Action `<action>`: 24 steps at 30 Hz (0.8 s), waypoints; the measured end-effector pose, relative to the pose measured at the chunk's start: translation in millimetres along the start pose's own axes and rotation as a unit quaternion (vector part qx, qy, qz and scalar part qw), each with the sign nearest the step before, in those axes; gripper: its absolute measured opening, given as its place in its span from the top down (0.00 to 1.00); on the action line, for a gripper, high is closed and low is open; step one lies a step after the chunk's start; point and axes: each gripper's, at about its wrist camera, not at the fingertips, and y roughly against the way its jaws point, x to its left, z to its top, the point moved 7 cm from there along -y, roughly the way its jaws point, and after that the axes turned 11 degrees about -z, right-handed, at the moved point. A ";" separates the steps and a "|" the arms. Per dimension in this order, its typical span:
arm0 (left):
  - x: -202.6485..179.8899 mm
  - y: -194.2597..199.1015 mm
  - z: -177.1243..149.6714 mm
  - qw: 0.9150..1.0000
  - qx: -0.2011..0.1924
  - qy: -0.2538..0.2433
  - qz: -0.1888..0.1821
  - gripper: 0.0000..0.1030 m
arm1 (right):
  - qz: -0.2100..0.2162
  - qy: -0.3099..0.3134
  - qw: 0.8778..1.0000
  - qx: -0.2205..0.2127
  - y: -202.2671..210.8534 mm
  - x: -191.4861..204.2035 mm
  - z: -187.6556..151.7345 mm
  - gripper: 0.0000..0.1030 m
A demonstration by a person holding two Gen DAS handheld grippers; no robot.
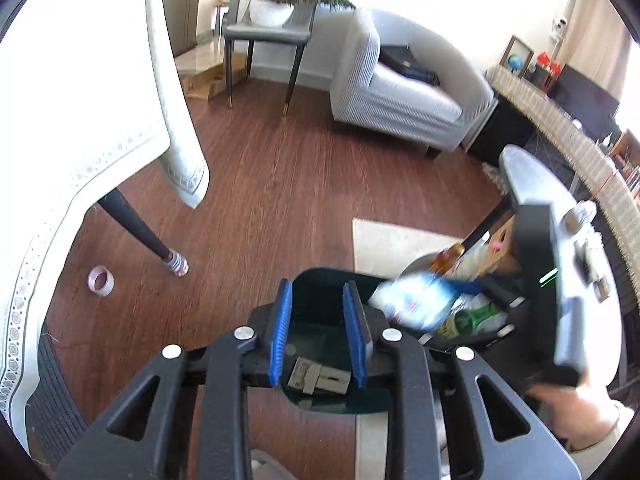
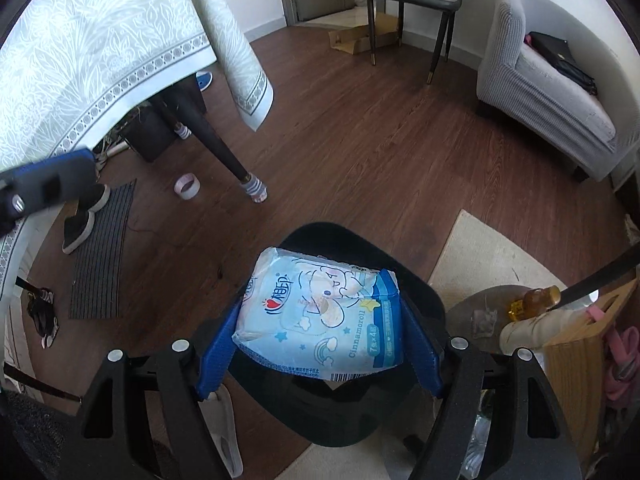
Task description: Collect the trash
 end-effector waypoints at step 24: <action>-57.6 43.1 50.4 0.993 -0.112 -0.013 -0.031 0.73 | 0.036 0.020 0.996 -0.084 76.4 -7.3 4.1 0.32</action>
